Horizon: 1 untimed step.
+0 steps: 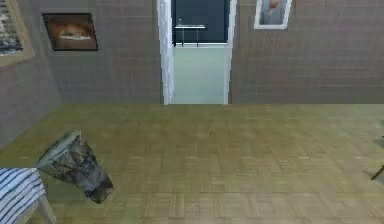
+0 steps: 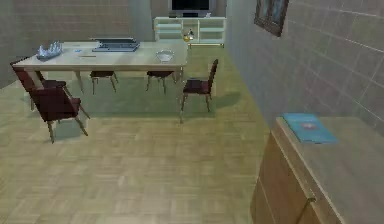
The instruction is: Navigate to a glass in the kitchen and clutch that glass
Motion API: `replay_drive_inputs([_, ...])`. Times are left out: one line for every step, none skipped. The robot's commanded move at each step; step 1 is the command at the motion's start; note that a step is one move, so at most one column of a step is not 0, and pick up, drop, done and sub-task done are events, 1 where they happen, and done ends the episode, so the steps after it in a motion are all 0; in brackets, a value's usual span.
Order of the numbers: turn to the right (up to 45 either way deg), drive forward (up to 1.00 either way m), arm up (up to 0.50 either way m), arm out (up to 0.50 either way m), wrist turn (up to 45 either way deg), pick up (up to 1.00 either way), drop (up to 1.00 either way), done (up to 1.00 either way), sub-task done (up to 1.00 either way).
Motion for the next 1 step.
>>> replay_drive_inputs([0.0, 1.0, 0.0, 0.0, 0.0, 0.0, 0.0, 0.0, 0.0])
